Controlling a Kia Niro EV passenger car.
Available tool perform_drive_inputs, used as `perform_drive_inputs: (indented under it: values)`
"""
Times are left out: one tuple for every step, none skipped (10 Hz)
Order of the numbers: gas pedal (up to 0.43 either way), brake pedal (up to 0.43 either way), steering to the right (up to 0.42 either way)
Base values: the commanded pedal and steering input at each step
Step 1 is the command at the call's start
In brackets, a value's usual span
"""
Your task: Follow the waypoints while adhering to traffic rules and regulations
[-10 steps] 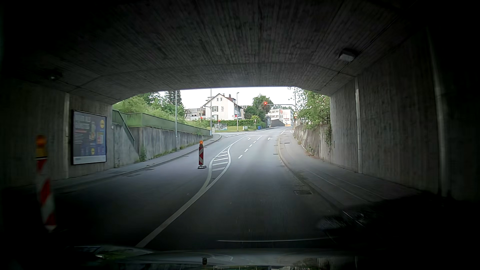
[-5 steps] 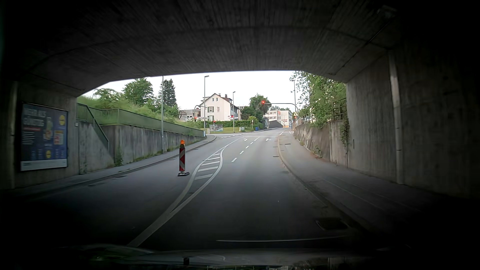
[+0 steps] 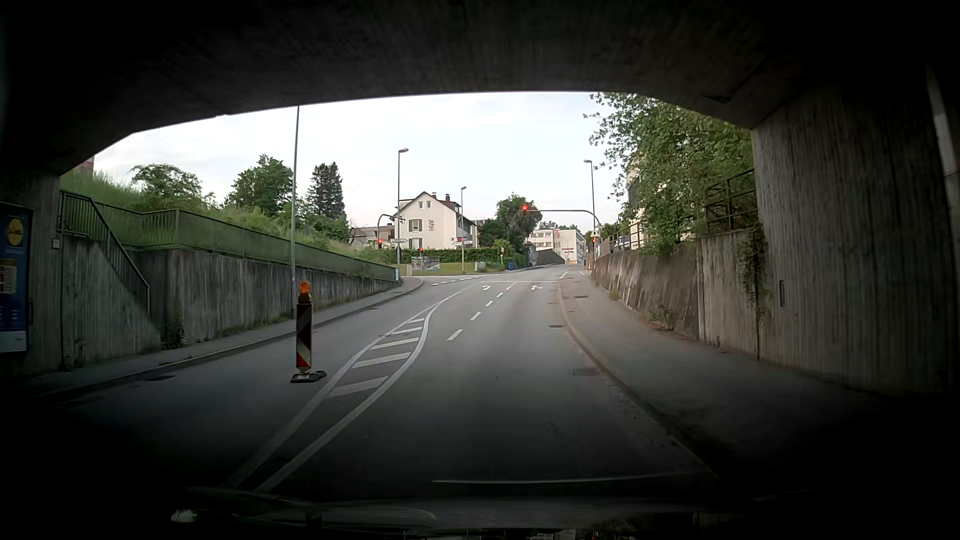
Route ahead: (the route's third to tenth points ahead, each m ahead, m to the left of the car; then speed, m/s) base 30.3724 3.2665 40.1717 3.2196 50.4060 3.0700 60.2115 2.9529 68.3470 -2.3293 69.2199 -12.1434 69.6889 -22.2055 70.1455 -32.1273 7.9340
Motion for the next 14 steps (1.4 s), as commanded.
perform_drive_inputs:
  values:
    - [0.000, 0.000, -0.001]
    - [0.000, 0.000, -0.001]
    - [0.000, 0.000, 0.000]
    - [0.000, 0.000, 0.000]
    - [0.000, 0.000, 0.000]
    - [0.000, 0.000, 0.000]
    - [0.000, 0.000, 0.000]
    - [0.000, 0.000, 0.000]
    - [0.000, 0.000, 0.000]
    - [0.000, 0.000, 0.000]
    - [0.000, 0.000, 0.000]
    - [0.000, 0.000, 0.000]
    - [0.000, 0.000, 0.000]
    - [0.000, 0.000, 0.000]
